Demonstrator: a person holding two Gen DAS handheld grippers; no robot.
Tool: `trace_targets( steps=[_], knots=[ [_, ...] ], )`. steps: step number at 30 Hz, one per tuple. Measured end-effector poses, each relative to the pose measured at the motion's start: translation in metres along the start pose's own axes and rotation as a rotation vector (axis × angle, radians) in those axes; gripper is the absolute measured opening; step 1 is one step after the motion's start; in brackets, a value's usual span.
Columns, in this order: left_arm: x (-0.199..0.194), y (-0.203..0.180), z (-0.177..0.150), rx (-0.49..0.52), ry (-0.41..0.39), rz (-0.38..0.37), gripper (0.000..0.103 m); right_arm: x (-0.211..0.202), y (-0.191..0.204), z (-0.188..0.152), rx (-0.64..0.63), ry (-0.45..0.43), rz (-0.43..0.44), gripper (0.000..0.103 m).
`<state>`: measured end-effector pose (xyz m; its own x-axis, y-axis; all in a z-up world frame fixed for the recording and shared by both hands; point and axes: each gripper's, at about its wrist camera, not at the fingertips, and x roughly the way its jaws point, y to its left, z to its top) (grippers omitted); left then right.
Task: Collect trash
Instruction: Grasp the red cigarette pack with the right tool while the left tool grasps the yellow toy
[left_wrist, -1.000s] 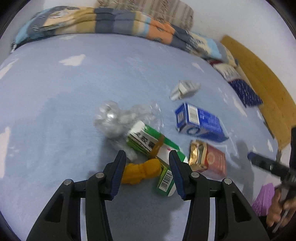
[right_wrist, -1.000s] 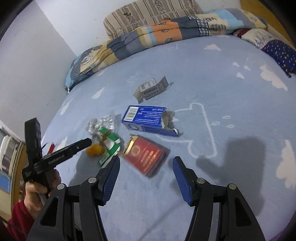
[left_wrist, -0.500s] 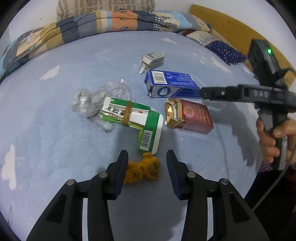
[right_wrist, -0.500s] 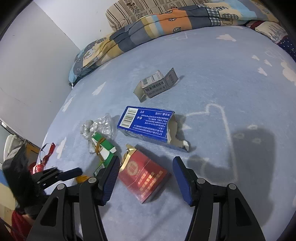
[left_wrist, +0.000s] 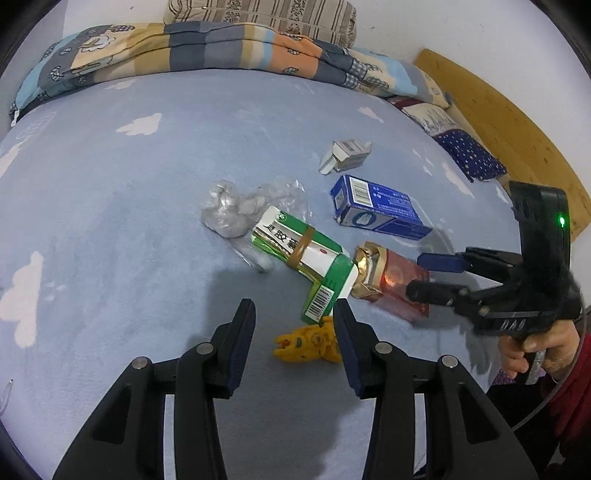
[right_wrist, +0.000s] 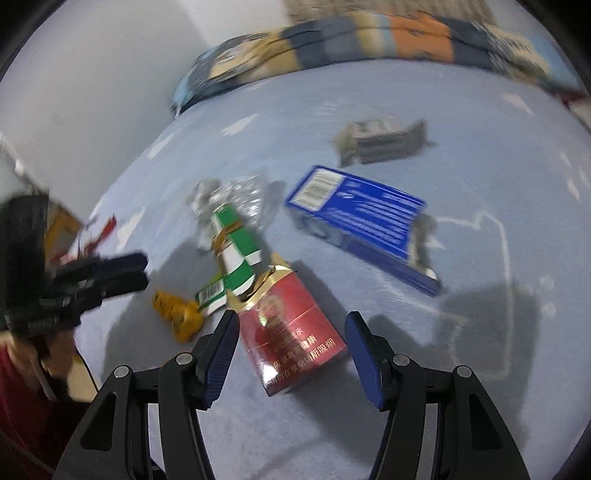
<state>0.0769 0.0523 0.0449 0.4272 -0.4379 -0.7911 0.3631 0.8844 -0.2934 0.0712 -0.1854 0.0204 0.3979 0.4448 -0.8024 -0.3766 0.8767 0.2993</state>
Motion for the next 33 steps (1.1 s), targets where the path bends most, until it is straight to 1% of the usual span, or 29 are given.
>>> trace_targets(
  steps=[2, 3, 6, 8, 9, 10, 12, 16, 19, 21, 25, 28, 31, 33],
  knots=[
    [0.001, 0.000, 0.000, 0.002, 0.002, -0.004, 0.044, 0.005, 0.013, -0.002, -0.071, 0.005, -0.056, 0.068],
    [0.002, -0.001, 0.000, 0.001, 0.000, -0.004, 0.045, 0.009, 0.017, -0.003, -0.098, 0.009, -0.080, 0.068],
    [0.006, -0.001, -0.002, 0.004, 0.007, -0.013, 0.046, 0.021, 0.029, -0.007, -0.175, 0.026, -0.148, 0.069],
    [0.013, -0.004, -0.002, 0.015, 0.020, -0.017, 0.046, 0.024, 0.030, -0.009, -0.191, 0.031, -0.177, 0.068],
    [0.016, -0.005, -0.002, 0.022, 0.025, -0.020, 0.046, 0.023, 0.029, -0.009, -0.186, 0.029, -0.178, 0.067],
    [0.020, -0.008, -0.003, 0.034, 0.030, -0.019, 0.046, 0.021, 0.028, -0.008, -0.182, 0.029, -0.179, 0.062],
    [0.026, -0.011, -0.004, 0.045, 0.043, -0.024, 0.046, 0.017, 0.027, -0.006, -0.169, 0.027, -0.200, 0.062],
    [0.035, -0.017, -0.008, 0.077, 0.082, -0.004, 0.046, -0.001, 0.013, -0.005, -0.082, -0.002, -0.183, 0.061],
    [0.030, -0.022, -0.015, 0.098, 0.103, -0.016, 0.046, -0.013, 0.004, -0.006, -0.015, -0.021, -0.152, 0.061],
    [0.027, -0.027, -0.021, 0.118, 0.122, -0.037, 0.046, -0.019, 0.001, -0.007, 0.012, -0.037, -0.138, 0.061],
    [0.026, -0.041, -0.034, 0.189, 0.152, -0.023, 0.046, -0.028, 0.001, -0.008, 0.034, -0.057, -0.126, 0.061],
    [0.028, -0.047, -0.038, 0.224, 0.148, 0.033, 0.046, -0.032, 0.005, -0.009, 0.029, -0.070, -0.123, 0.062],
    [0.034, -0.046, -0.035, 0.212, 0.148, 0.069, 0.046, -0.035, 0.008, -0.010, 0.025, -0.081, -0.122, 0.061],
    [0.038, -0.048, -0.033, 0.216, 0.147, 0.090, 0.037, -0.037, 0.008, -0.010, 0.025, -0.087, -0.122, 0.062]
  ],
)
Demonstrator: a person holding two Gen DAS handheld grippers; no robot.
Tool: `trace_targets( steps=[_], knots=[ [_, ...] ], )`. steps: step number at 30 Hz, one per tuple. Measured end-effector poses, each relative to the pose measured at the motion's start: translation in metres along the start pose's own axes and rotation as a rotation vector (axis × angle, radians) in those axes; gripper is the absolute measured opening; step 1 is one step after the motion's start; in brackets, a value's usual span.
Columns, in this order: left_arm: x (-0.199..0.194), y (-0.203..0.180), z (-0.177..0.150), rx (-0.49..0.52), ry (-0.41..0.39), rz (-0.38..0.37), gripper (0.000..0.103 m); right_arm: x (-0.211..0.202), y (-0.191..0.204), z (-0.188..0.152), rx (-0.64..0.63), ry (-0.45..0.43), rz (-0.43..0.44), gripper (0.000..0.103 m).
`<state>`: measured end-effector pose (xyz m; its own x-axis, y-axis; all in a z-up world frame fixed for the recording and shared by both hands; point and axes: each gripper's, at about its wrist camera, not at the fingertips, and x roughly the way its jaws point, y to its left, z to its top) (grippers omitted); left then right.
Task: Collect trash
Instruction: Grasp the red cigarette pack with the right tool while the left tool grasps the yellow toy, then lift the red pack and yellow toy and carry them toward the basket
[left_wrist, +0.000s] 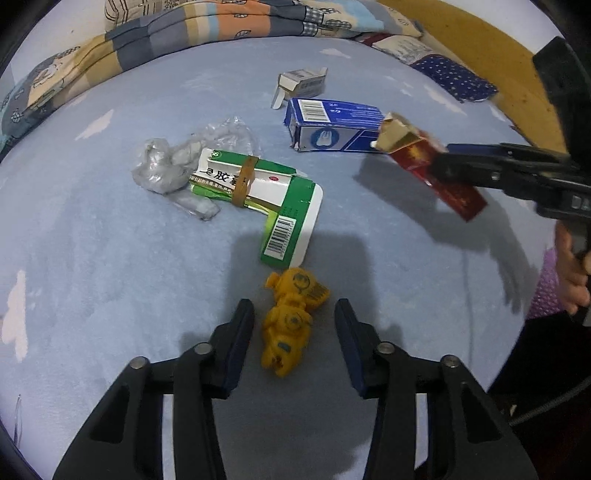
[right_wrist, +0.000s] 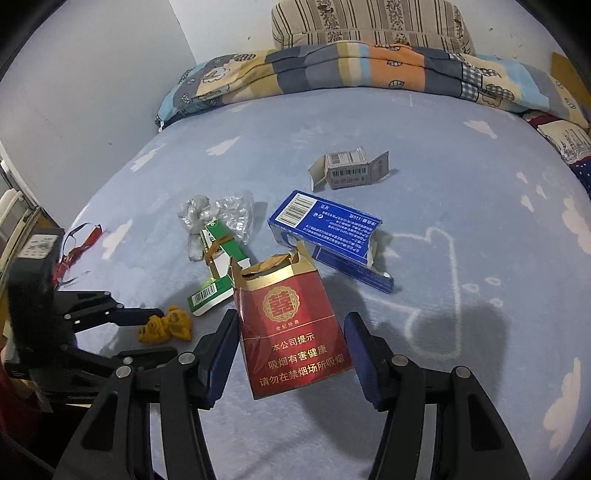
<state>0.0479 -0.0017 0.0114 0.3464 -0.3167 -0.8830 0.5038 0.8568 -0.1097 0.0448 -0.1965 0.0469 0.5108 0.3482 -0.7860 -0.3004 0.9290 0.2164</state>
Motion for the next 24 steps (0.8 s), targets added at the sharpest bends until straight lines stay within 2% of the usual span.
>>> trace_targets(
  steps=[4, 7, 9, 13, 16, 19, 24],
  knots=[
    [0.007, -0.007, 0.005, 0.014, 0.008, 0.076, 0.025, -0.001, -0.001, 0.001, 0.006, -0.005, -0.009, 0.062],
    [0.003, -0.006, 0.009, -0.016, -0.006, 0.109, 0.025, -0.003, -0.002, 0.002, 0.007, -0.009, -0.017, 0.062],
    [-0.005, -0.002, 0.014, -0.055, -0.043, 0.121, 0.025, -0.004, -0.002, 0.003, 0.009, -0.015, -0.020, 0.062],
    [-0.040, -0.002, 0.025, -0.178, -0.178, 0.121, 0.025, -0.016, 0.004, 0.005, 0.009, -0.049, -0.029, 0.062],
    [-0.068, -0.011, 0.025, -0.261, -0.267, 0.119, 0.025, -0.035, 0.011, 0.006, 0.001, -0.109, -0.047, 0.062],
    [-0.090, -0.019, 0.016, -0.342, -0.322, 0.118, 0.025, -0.057, 0.017, 0.005, -0.006, -0.178, -0.078, 0.062],
    [-0.110, -0.031, -0.006, -0.379, -0.381, 0.206, 0.025, -0.096, 0.028, -0.010, -0.019, -0.287, -0.118, 0.062]
  ],
)
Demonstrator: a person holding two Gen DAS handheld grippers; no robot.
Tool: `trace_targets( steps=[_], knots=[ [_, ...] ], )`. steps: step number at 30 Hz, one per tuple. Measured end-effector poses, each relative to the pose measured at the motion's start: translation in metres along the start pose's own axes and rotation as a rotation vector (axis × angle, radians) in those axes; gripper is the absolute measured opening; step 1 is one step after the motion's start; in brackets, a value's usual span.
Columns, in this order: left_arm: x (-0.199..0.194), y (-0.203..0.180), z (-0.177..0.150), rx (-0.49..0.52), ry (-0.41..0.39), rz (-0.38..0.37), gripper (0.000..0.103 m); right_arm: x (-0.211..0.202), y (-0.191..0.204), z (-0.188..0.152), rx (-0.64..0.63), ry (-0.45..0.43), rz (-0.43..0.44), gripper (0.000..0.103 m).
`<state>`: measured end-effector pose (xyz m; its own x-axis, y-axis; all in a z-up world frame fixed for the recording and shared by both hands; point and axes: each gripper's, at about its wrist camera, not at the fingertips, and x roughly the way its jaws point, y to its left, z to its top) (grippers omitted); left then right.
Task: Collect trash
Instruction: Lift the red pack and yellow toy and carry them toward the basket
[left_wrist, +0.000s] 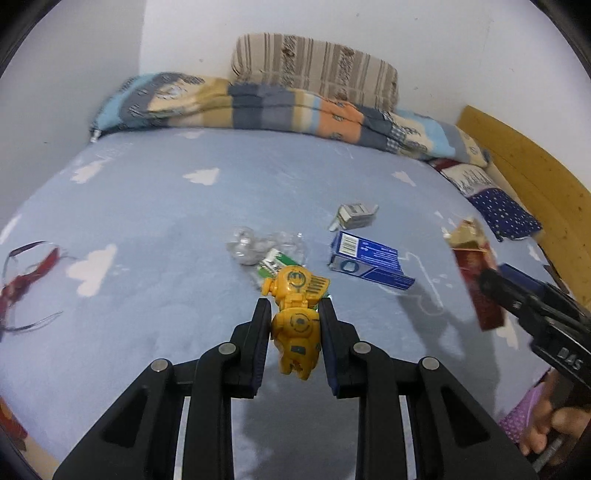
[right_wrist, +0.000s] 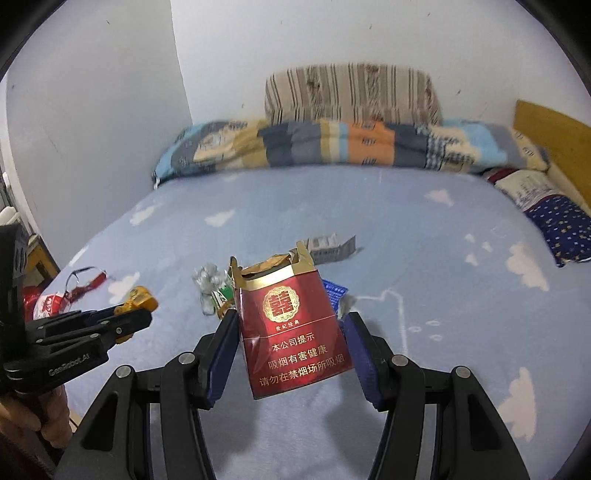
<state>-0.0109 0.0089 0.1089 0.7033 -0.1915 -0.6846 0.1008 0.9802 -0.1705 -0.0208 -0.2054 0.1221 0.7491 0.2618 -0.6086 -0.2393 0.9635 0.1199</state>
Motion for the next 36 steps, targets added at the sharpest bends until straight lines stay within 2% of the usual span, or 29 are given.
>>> trace_targets(
  steps=[5, 11, 22, 36],
  knots=[
    [-0.010, 0.001, -0.004, 0.021, -0.051, 0.074, 0.025, -0.024, 0.001, -0.017, 0.021, -0.040, -0.016, 0.062],
    [-0.008, -0.003, -0.004, 0.061, -0.071, 0.089, 0.025, -0.024, 0.005, -0.021, 0.006, -0.049, -0.052, 0.062],
    [-0.009, -0.016, -0.005, 0.119, -0.093, 0.102, 0.025, -0.019, 0.017, -0.024, -0.048, -0.038, -0.054, 0.062],
    [-0.014, -0.028, -0.008, 0.176, -0.132, 0.138, 0.025, -0.022, 0.016, -0.024, -0.031, -0.048, -0.058, 0.062]
  ],
)
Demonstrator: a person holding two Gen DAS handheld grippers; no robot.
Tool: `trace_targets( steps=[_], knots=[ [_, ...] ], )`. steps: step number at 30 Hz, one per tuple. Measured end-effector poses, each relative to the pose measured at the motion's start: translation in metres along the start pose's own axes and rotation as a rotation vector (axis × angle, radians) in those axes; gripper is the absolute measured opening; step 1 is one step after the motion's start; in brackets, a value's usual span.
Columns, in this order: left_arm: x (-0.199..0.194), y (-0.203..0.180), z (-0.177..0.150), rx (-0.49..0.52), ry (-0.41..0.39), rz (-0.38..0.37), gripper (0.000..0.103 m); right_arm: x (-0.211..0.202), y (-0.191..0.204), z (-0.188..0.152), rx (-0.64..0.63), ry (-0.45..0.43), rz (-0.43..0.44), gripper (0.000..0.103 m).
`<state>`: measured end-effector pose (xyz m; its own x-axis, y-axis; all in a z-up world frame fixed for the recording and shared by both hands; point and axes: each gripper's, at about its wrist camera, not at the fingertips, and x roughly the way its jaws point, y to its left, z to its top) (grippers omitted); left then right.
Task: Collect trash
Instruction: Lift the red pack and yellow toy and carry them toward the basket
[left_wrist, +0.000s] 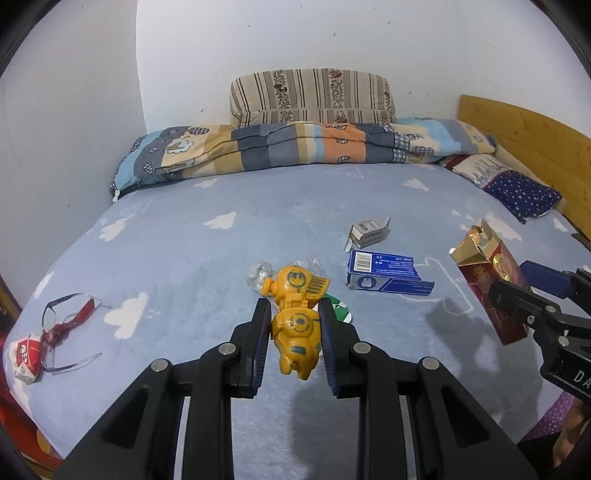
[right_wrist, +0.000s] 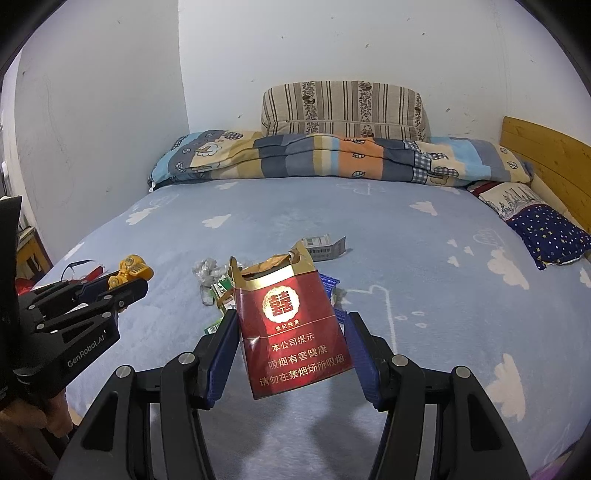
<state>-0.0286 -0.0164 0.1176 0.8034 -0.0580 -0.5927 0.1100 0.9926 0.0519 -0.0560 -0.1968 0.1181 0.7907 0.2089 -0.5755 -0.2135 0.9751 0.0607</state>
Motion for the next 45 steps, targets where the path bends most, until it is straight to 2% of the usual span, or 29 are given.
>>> trace_targets(
  steps=[31, 45],
  knots=[
    [-0.002, -0.007, -0.002, 0.025, -0.010, -0.002, 0.025, 0.000, -0.005, 0.000, 0.005, 0.001, 0.000, 0.062],
    [0.000, -0.012, 0.003, 0.016, 0.006, -0.046, 0.025, -0.003, -0.015, -0.003, 0.040, -0.018, -0.038, 0.062]
  ],
)
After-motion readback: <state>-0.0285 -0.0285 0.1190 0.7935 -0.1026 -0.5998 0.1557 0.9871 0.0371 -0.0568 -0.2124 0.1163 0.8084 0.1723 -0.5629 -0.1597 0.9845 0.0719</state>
